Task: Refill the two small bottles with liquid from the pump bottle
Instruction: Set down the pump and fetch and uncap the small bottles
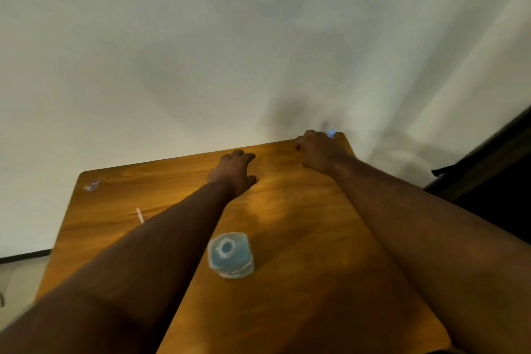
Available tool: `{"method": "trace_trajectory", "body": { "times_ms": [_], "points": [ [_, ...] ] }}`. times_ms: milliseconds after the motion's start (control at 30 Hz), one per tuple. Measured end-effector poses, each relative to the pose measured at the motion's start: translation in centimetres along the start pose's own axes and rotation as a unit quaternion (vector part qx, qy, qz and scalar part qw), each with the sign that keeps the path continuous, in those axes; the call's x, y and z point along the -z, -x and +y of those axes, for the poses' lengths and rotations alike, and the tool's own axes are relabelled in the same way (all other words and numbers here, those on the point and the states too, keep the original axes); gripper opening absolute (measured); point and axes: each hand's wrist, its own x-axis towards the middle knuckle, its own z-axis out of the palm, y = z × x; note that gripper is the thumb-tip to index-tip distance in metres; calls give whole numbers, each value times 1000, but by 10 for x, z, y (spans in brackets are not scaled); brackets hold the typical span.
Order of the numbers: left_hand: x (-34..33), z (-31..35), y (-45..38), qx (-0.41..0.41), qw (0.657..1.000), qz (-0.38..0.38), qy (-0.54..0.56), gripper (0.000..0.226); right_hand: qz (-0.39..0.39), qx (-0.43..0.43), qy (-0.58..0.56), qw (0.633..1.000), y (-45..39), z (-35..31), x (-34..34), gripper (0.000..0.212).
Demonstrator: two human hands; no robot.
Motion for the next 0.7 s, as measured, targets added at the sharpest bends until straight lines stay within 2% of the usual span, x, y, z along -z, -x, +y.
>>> {"method": "trace_trajectory", "body": {
  "times_ms": [200, 300, 400, 700],
  "points": [
    [-33, 78, -61, -2, 999, -52, -16, 74, -23, -37, -70, 997, -1, 94, -23, 63],
    [-56, 97, -82, 12, 997, -73, -13, 73, -42, -33, -80, 995, -10, 116, -37, 53],
    [-80, 108, -104, 38, 997, -63, 3, 67, -46, -17, -92, 995, -26, 127, -50, 54],
    [-113, 110, -157, 100, 987, -120, 32, 86, 41, 15, -70, 997, -87, 131, -45, 47]
  ]
}}
